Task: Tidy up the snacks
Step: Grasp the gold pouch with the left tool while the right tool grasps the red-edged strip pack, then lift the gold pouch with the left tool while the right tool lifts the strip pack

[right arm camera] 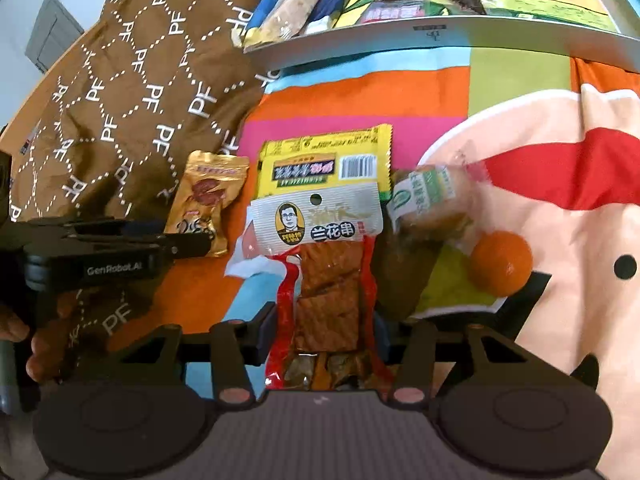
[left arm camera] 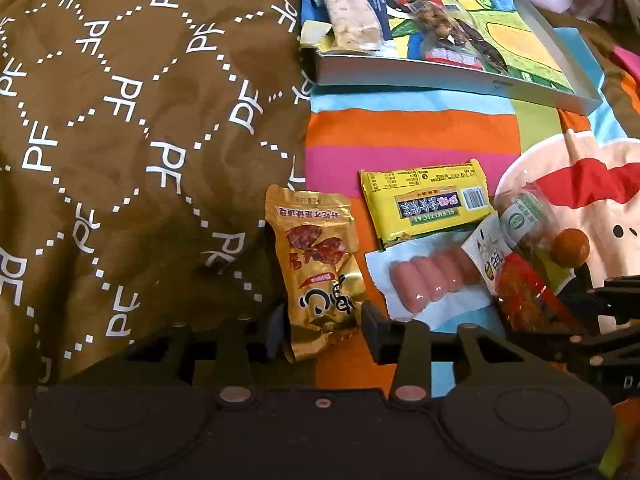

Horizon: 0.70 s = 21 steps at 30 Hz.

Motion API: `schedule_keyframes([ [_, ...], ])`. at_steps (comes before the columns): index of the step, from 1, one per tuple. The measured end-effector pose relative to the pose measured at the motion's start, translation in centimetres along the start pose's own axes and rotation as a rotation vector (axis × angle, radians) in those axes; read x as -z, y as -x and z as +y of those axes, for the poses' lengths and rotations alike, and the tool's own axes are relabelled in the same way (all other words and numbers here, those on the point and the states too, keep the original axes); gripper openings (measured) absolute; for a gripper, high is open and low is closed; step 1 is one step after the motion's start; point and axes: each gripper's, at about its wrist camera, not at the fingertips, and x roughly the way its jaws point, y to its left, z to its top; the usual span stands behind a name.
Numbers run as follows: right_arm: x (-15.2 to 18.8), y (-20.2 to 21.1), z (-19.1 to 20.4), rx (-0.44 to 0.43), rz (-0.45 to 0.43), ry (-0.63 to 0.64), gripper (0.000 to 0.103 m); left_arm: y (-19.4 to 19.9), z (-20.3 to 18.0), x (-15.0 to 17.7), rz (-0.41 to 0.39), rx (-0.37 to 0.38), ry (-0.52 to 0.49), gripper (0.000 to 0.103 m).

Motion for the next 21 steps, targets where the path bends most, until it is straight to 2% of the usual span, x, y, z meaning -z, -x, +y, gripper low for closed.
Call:
schedule_keyframes([
  [1, 0.0, 0.1, 0.1, 0.000, 0.001, 0.000, 0.056, -0.1, 0.1, 0.0, 0.001, 0.006, 0.006, 0.050],
  [3, 0.1, 0.1, 0.2, -0.001, 0.003, -0.006, 0.059, -0.2, 0.2, -0.2, -0.003, 0.013, 0.021, 0.065],
  [5, 0.1, 0.0, 0.3, 0.006, 0.004, -0.002, 0.063, -0.3, 0.3, -0.4, -0.010, 0.010, 0.034, 0.074],
  [8, 0.1, -0.1, 0.4, 0.016, 0.008, 0.008, 0.066, -0.7, 0.0, -0.6, -0.017, 0.000, 0.023, 0.079],
  [12, 0.2, -0.4, 1.0, 0.039, 0.006, 0.041, 0.067, -1.4, -0.5, -1.3, -0.035, -0.044, -0.001, 0.079],
  [14, 0.3, -0.6, 1.2, 0.043, 0.009, 0.054, 0.072, -1.7, -0.6, -1.6, -0.040, -0.060, -0.010, 0.078],
  [19, 0.7, -1.2, 2.2, 0.057, 0.017, 0.112, 0.085, -2.2, -0.8, -1.6, -0.033, -0.103, -0.039, 0.066],
  [21, 0.9, -1.6, 2.9, 0.083, 0.022, 0.148, 0.086, -2.1, -1.0, -1.4, -0.040, -0.124, -0.051, 0.056],
])
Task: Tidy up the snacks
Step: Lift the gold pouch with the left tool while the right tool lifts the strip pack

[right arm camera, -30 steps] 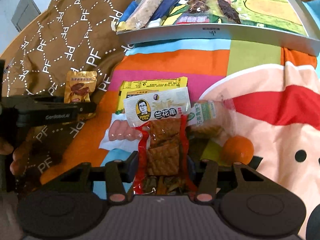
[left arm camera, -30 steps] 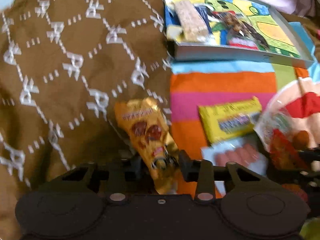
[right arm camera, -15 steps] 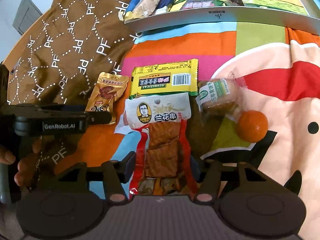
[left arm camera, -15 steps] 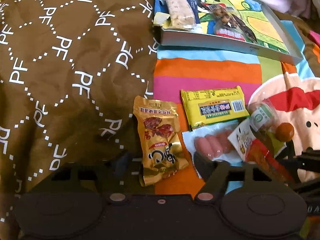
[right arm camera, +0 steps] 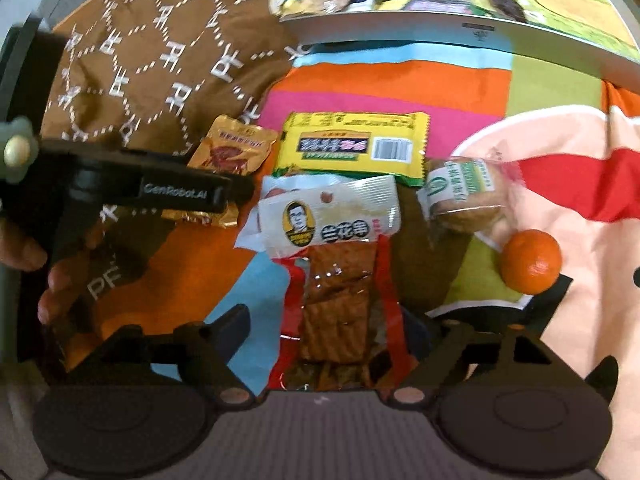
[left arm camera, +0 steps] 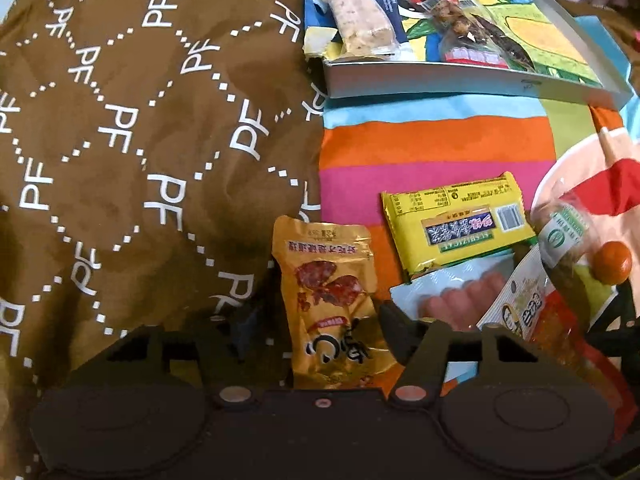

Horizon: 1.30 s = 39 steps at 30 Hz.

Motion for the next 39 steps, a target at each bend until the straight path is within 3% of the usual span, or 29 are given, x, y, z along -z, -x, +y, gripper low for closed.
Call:
schedule_keyframes([
  [3, 0.2, -0.1, 0.7, 0.038, -0.001, 0.043, 0.084, 0.4, 0.0, 0.2, -0.006, -0.003, 0.006, 0.044],
  [7, 0.3, 0.1, 0.4, 0.075, -0.025, 0.035, 0.067, 0.9, 0.3, 0.6, 0.003, 0.022, 0.030, 0.041],
  [16, 0.5, 0.6, 0.1, 0.058, -0.042, 0.007, 0.064, 2.6, 0.4, 2.2, 0.040, 0.147, 0.094, 0.040],
  [22, 0.4, 1.8, -0.4, 0.016, -0.073, -0.034, 0.052, 2.4, 0.7, 2.4, 0.074, 0.238, 0.166, 0.040],
  [27, 0.3, 1.2, -0.4, 0.013, -0.064, -0.028, 0.052, 2.3, 0.6, 2.3, 0.075, 0.241, 0.172, 0.040],
  [35, -0.2, 2.5, -2.7, -0.041, -0.098, -0.168, 0.050, 3.3, 0.5, 2.0, 0.021, 0.282, 0.168, 0.040],
  [39, -0.1, 2.4, -2.5, -0.044, -0.106, -0.168, 0.050, 3.7, 0.4, 1.8, -0.003, 0.298, 0.174, 0.040],
])
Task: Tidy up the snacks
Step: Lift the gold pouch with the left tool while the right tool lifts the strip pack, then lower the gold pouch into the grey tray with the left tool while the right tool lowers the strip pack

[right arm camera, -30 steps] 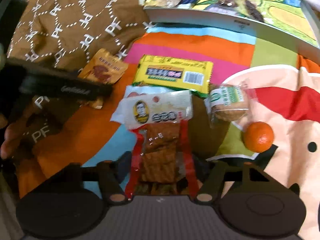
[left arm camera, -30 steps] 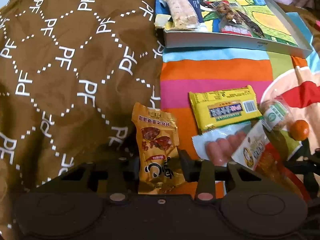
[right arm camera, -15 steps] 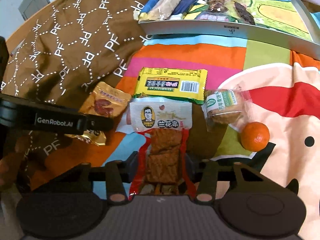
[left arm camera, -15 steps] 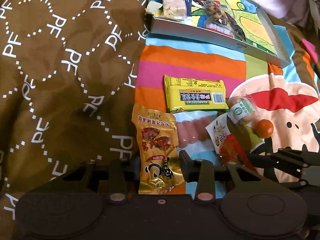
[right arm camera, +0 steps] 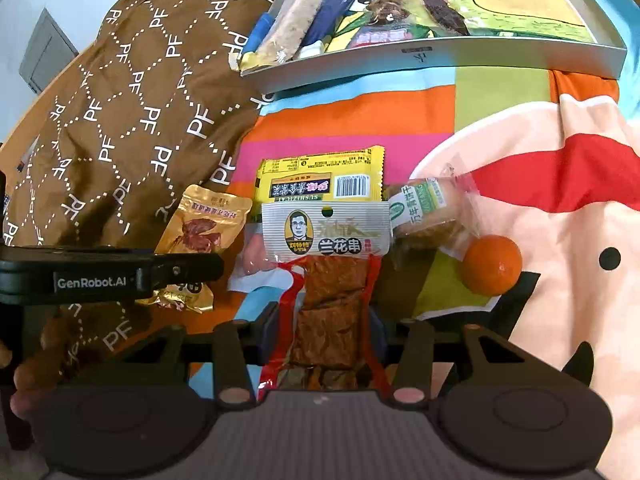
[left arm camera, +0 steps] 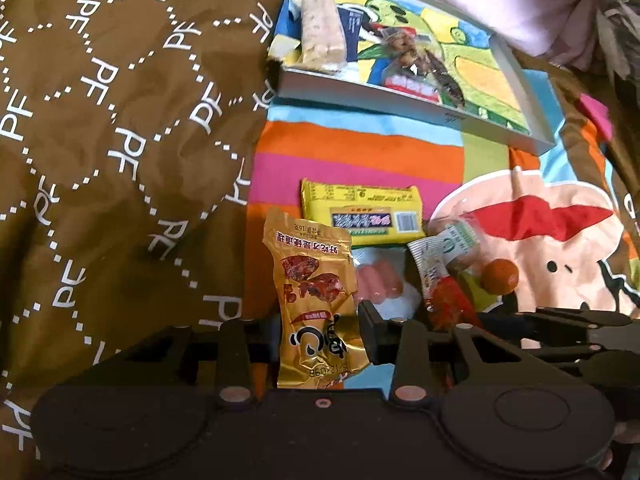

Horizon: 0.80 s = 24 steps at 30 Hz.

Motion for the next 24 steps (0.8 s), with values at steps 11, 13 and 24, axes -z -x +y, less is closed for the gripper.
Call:
schedule_keyframes([
  [11, 0.8, 1.1, 3.5, 0.117, -0.149, 0.217, 0.049, 2.4, 0.2, -0.7, -0.192, -0.062, 0.033, 0.040],
  [13, 0.9, 1.4, 4.1, 0.144, -0.182, 0.270, 0.049, 2.8, 0.1, -0.8, -0.232, -0.076, 0.030, 0.040],
  [24, -2.0, 4.5, 4.1, 0.176, -0.357, 0.332, 0.049, 4.0, -0.2, -2.4, -0.422, -0.121, 0.041, 0.040],
])
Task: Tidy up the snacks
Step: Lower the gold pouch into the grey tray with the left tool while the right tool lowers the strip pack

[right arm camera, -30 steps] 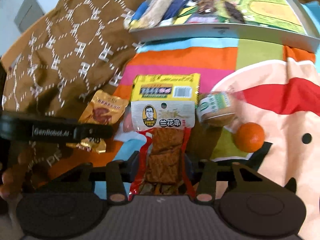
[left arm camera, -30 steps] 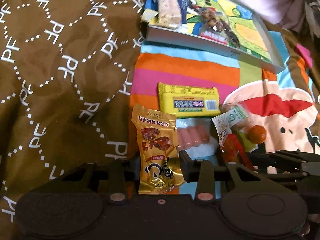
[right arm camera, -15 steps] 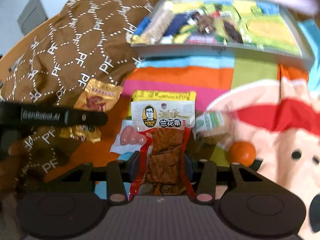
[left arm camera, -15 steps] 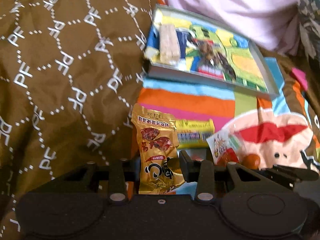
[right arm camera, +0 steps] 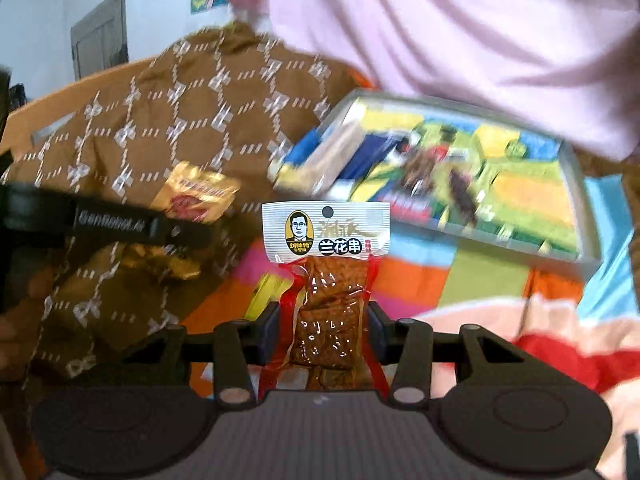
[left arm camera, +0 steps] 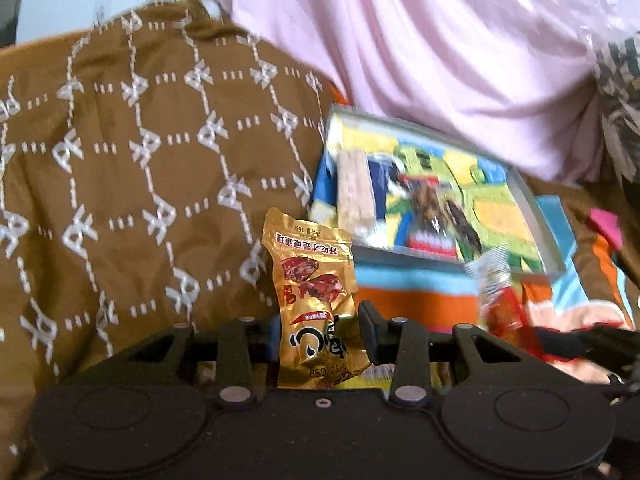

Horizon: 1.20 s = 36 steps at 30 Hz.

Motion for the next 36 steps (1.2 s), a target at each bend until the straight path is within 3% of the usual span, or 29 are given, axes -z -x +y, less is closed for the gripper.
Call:
schedule_keyframes([
  [6, -2.5, 0.0, -3.5, 0.070, -0.127, 0.023, 0.049, -1.8, -2.2, -3.3, -0.076, -0.027, -0.007, 0.041],
  [10, -3.5, -1.1, -6.5, 0.104, -0.198, -0.064, 0.049, -4.2, -5.4, -5.9, -0.104, 0.004, 0.019, 0.041],
  [20, -5.2, -1.2, -15.2, 0.133, -0.370, -0.265, 0.050, -12.4, -12.7, -9.1, -0.019, 0.032, 0.061, 0.041],
  [28, -3.5, -2.8, -22.1, 0.093, -0.376, -0.472, 0.050, -17.2, -16.3, -8.5, 0.039, -0.014, 0.021, 0.041],
  [36, -2.6, -4.9, -23.8, 0.076, -0.337, -0.494, 0.050, -19.2, -18.4, -7.3, 0.060, -0.043, -0.047, 0.042],
])
